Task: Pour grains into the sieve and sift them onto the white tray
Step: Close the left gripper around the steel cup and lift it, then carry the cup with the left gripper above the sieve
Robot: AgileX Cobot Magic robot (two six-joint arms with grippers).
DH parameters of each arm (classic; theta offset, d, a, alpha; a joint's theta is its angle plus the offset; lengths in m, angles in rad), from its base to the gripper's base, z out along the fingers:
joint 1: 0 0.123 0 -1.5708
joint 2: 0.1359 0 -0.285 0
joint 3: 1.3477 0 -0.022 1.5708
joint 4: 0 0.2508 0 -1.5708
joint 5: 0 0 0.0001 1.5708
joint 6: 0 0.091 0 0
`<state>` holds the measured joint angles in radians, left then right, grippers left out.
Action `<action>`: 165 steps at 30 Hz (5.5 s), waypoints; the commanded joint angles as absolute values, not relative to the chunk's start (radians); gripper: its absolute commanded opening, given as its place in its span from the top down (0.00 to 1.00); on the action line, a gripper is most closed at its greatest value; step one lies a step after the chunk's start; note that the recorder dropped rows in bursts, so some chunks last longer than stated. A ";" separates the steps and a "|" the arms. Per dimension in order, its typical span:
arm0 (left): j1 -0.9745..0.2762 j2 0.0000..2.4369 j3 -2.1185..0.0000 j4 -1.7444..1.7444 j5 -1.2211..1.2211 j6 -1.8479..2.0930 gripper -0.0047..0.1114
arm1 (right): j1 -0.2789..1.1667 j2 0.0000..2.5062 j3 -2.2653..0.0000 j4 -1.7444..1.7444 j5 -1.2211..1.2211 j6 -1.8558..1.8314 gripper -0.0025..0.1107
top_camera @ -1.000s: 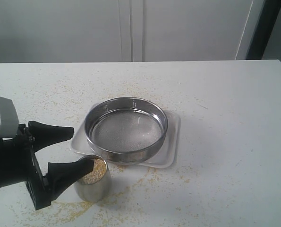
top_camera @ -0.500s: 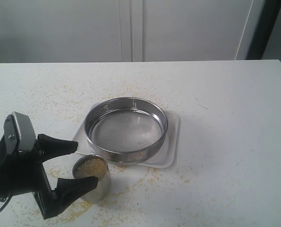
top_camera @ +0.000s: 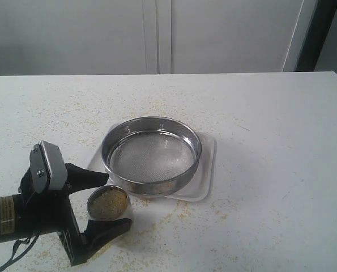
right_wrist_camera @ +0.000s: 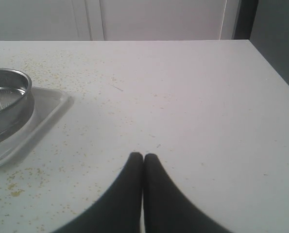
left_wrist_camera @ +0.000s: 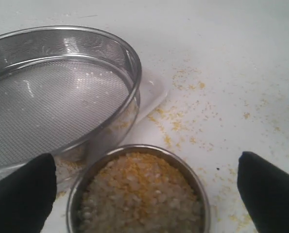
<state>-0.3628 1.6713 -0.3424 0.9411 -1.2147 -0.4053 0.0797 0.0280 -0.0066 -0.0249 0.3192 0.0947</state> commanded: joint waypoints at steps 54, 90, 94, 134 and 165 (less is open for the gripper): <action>-0.374 1.901 -0.432 0.951 -1.221 -0.403 0.96 | 0.081 0.022 0.000 -0.027 0.312 0.086 0.98; -0.374 1.422 -0.614 1.299 -0.790 -1.171 0.96 | 0.081 0.022 0.000 -0.027 0.312 0.086 0.98; -0.374 1.420 -0.718 1.490 -0.693 -1.370 0.96 | 0.081 0.022 0.000 -0.027 0.312 0.086 0.98; -0.514 1.682 -1.113 1.744 -0.258 -1.352 0.96 | 0.081 0.022 0.000 -0.027 0.312 0.086 0.98; -0.613 1.716 -1.117 1.744 -0.135 -1.064 0.96 | 0.081 0.022 0.000 -0.027 0.312 0.086 0.98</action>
